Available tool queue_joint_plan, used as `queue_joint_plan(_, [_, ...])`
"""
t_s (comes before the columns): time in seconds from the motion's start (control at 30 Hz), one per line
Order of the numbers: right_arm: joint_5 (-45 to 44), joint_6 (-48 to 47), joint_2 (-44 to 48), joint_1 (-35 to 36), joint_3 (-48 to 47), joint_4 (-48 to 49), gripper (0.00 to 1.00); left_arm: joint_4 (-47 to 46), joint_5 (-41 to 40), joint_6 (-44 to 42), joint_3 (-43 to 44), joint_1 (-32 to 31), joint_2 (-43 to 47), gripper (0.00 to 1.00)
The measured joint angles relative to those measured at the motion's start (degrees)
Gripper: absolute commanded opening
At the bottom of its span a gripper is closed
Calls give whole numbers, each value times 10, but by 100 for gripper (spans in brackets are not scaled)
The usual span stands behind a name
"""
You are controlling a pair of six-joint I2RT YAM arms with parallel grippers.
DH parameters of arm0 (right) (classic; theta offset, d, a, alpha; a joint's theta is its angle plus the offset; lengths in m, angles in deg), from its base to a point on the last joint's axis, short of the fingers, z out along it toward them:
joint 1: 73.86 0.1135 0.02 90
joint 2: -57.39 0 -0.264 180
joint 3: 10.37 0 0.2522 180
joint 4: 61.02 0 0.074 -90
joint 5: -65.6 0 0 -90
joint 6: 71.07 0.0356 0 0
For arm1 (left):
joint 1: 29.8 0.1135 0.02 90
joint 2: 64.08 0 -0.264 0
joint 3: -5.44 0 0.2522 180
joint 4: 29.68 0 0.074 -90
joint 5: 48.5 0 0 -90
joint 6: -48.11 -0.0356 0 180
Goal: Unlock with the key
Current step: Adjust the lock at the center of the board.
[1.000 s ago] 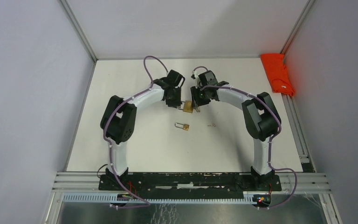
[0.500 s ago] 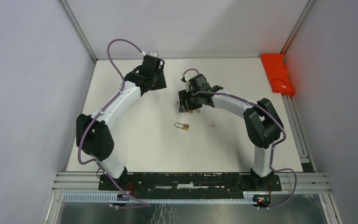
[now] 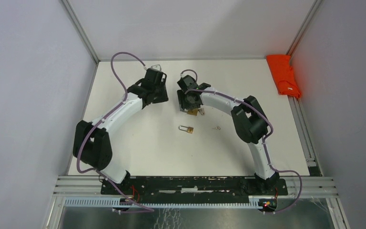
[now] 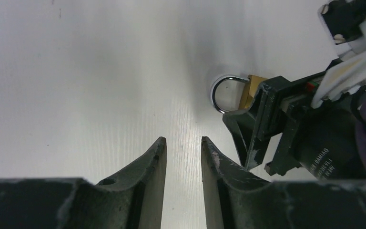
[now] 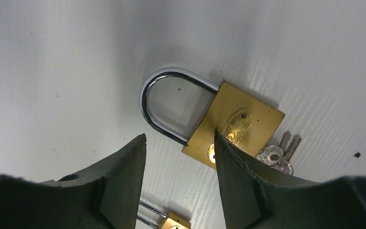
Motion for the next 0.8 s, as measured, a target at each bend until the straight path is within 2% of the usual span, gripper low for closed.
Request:
queue_joint_plan(0.33, [-103, 50, 23, 16, 40, -40, 61, -42, -9, 13, -60, 0, 105, 39])
queue_joint_plan(0.8, [-102, 125, 22, 29, 43, -53, 60, -54, -8, 17, -97, -21, 163, 39])
